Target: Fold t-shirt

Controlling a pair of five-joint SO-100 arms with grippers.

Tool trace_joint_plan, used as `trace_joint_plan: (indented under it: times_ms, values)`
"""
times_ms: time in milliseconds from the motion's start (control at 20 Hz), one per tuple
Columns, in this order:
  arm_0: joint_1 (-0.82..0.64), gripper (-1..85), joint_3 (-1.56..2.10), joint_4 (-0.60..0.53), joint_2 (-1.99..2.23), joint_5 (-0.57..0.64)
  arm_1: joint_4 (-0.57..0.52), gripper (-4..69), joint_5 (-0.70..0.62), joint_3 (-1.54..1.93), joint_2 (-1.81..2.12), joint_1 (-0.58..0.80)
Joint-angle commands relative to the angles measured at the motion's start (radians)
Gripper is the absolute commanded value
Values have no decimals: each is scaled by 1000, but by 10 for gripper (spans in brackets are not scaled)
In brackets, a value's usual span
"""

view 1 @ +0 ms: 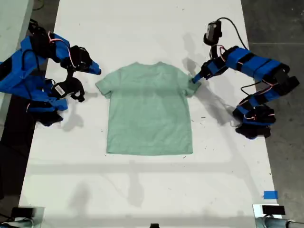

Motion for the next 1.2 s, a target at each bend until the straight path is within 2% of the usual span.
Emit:
trace_joint_plan:
  times_ms: [0,550,600,800,900,1050,1150]
  values:
    - [-18,0,-12,-15,-2,11,-87,266,-17,8,-31,11]
    - [-20,0,-3,-18,-2,12,-92,231,-14,-9,-97,-49]
    - [-20,0,-3,-18,-2,12,-89,204,-14,-17,-106,-55]
    - [-21,0,-2,-21,-2,15,-69,14,-15,-44,-141,-61]
    - [-23,0,-2,-21,-2,17,-66,-11,-12,-48,-144,-60]
    - [-25,0,-2,-21,-2,17,-38,-11,11,-67,-158,-46]
    - [-25,0,-2,-21,-2,18,69,-11,58,-138,-166,0]
